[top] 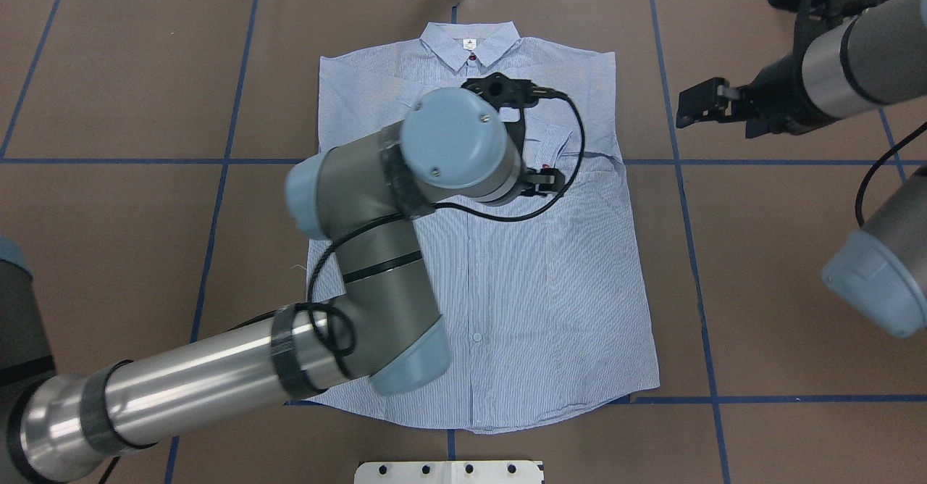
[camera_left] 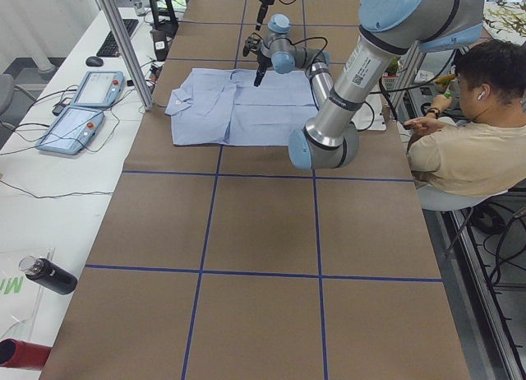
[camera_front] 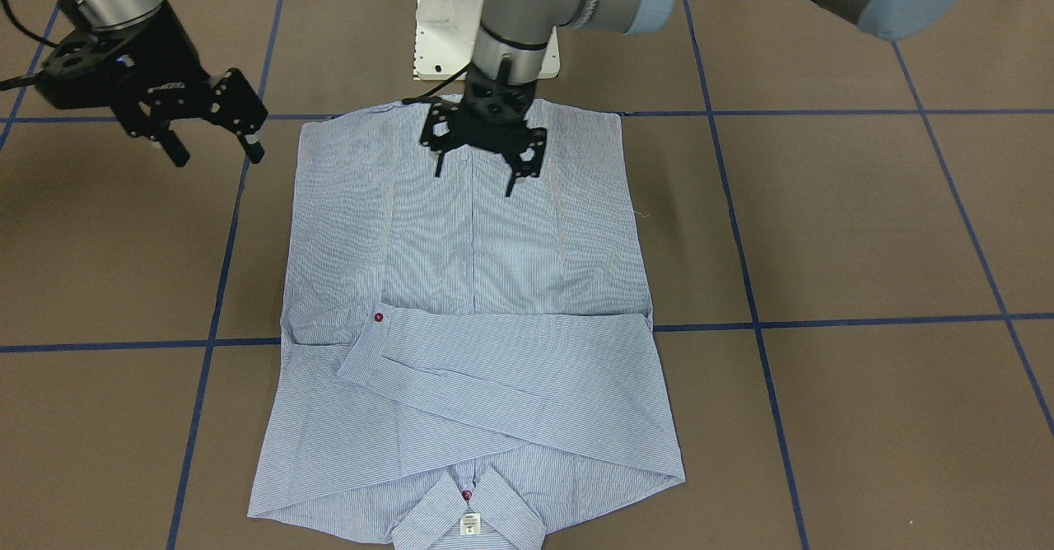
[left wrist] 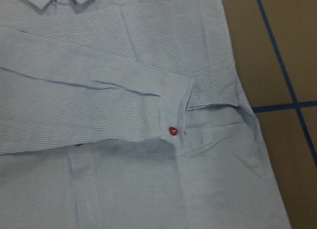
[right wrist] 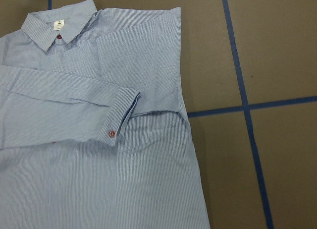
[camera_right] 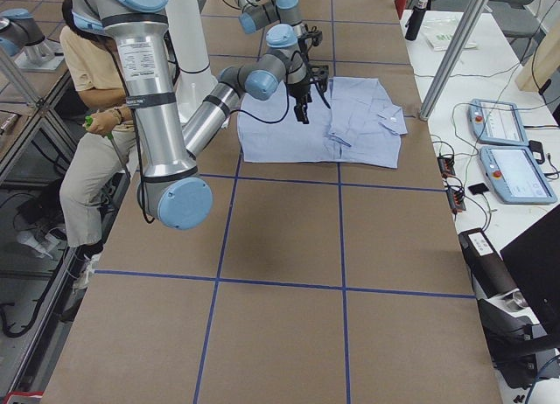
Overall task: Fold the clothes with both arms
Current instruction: 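Release the sleeve and move both grippers to the shirt hem corners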
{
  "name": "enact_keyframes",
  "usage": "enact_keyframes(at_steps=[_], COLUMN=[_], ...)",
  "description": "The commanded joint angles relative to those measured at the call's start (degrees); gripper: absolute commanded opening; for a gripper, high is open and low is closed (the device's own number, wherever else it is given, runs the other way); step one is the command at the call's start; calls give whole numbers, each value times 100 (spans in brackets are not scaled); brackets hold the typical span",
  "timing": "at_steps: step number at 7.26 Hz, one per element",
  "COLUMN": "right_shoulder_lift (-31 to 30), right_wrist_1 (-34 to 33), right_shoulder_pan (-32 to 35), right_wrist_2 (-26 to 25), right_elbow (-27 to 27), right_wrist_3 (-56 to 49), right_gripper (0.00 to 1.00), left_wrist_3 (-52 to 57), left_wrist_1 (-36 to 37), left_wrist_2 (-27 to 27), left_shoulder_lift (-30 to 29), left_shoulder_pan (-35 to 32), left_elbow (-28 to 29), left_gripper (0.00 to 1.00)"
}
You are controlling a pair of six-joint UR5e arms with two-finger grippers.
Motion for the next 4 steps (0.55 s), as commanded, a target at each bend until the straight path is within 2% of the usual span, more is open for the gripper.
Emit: enact_keyframes(at_steps=[1, 2, 4], right_shoulder_lift=[-794, -1067, -1280], right_wrist_1=[6, 41, 58], right_shoulder_pan=[-1743, -2413, -3041], right_wrist_2=[-1570, -2239, -2745], right_elbow=[680, 743, 823], right_wrist_3=[1196, 1653, 2078], right_gripper=[100, 100, 100], left_wrist_3=[185, 54, -603], left_wrist_1=[-12, -195, -1710], left_wrist_2=[4, 31, 310], left_shoulder_lift=[1699, 2358, 3686], left_shoulder_pan=[-20, -12, 364], left_elbow=[-1525, -1904, -1944], left_gripper=[100, 100, 100])
